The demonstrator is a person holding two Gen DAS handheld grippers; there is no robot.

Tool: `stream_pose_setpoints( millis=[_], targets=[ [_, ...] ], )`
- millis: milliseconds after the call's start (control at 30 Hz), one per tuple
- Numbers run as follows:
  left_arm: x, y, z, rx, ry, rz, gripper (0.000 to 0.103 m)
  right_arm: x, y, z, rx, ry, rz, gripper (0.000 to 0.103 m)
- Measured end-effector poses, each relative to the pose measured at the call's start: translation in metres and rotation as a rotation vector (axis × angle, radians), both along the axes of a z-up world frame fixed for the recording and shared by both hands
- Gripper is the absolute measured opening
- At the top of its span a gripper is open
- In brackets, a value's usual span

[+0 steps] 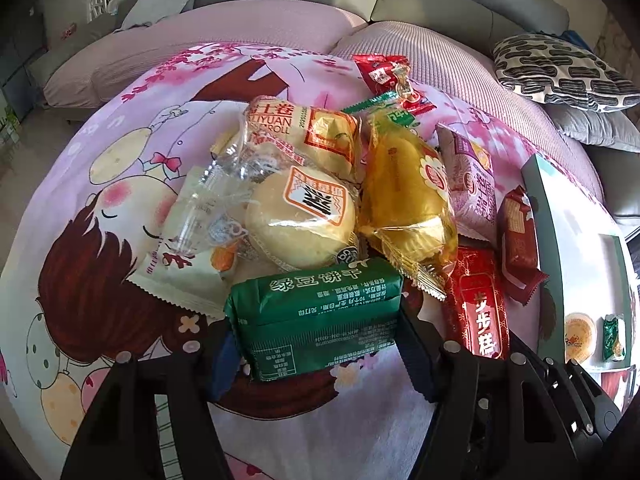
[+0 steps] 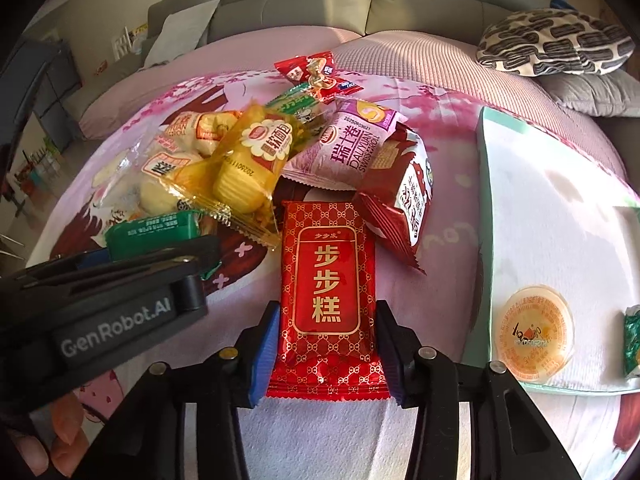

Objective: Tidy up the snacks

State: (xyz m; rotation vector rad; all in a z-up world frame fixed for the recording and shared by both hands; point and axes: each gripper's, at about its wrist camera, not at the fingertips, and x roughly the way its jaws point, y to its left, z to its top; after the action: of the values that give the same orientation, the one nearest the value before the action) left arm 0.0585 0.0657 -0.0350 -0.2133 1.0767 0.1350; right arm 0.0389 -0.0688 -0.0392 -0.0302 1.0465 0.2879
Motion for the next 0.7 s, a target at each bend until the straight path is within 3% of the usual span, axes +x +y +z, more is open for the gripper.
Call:
stream_pose_setpoints(
  millis=[400,700],
  targets=[
    [-0.008,0.004,0.023,0.012,-0.059,0.008,0.07,-0.005,-0.011,0.021,0.064,-0.039,-0.01,0.047],
    [-0.02,0.002,0.055,0.017,-0.151,-0.001,0.07,-0.015,-0.016,0.049,0.107,-0.113,0.001,0.047]
  ],
)
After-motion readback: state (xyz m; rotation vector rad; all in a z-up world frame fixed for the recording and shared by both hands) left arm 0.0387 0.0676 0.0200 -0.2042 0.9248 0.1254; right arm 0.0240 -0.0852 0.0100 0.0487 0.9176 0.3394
